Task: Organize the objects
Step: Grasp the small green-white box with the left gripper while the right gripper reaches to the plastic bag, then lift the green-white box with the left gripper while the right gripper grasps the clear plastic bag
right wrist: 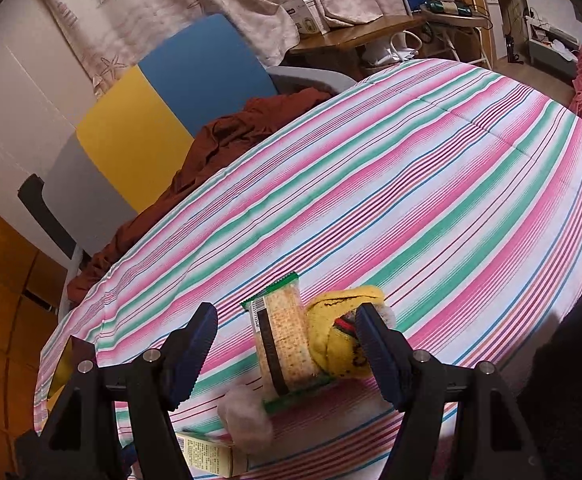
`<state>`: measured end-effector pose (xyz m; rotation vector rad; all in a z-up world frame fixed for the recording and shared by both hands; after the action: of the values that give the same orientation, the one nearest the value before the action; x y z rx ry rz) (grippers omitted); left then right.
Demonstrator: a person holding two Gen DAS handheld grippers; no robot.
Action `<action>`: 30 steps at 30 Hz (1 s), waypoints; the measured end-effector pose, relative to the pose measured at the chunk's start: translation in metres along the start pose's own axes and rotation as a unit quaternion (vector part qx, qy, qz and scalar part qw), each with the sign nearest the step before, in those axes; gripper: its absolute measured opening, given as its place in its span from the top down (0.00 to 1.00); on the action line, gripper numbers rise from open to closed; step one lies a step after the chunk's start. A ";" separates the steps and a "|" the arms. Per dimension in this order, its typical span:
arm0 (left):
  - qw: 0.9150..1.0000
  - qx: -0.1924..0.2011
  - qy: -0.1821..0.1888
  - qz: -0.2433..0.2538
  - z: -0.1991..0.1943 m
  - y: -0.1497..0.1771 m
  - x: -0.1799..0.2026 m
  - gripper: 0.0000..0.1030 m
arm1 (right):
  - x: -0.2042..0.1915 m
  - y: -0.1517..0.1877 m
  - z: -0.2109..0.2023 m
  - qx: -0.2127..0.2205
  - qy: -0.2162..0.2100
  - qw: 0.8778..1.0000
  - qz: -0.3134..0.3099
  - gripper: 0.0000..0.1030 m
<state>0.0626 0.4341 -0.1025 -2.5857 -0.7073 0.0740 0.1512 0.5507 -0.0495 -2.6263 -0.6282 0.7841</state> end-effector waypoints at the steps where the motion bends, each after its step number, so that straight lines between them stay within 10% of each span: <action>1: 1.000 0.000 -0.004 -0.002 0.002 -0.002 0.000 0.00 | 0.000 0.000 0.000 0.000 0.001 1.000 0.001 0.30; 7: 1.000 -0.003 -0.015 -0.018 0.020 -0.010 -0.004 0.02 | 0.001 0.001 0.001 -0.004 0.002 1.000 0.000 0.30; 9: 1.000 -0.006 -0.002 -0.023 0.023 -0.006 -0.009 0.25 | -0.001 0.001 0.002 -0.006 0.002 1.000 -0.005 0.30; 30: 0.999 0.039 -0.022 -0.004 -0.005 0.062 -0.045 0.26 | 0.019 -0.001 0.000 -0.005 0.024 0.998 0.049 0.30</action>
<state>0.0538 0.3626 -0.1280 -2.5131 -0.7149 0.1536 0.1655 0.5614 -0.0570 -2.6933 -0.4933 0.7457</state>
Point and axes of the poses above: each gripper's, at about its wrist camera, not at the fingertips, and z roughly the way its jaws point, x to its right, y to its underside, the point moved 4 cm from there along z, roughly the way its jaws point, and after that the axes turned 8 degrees about -x, right-handed, at the moved point
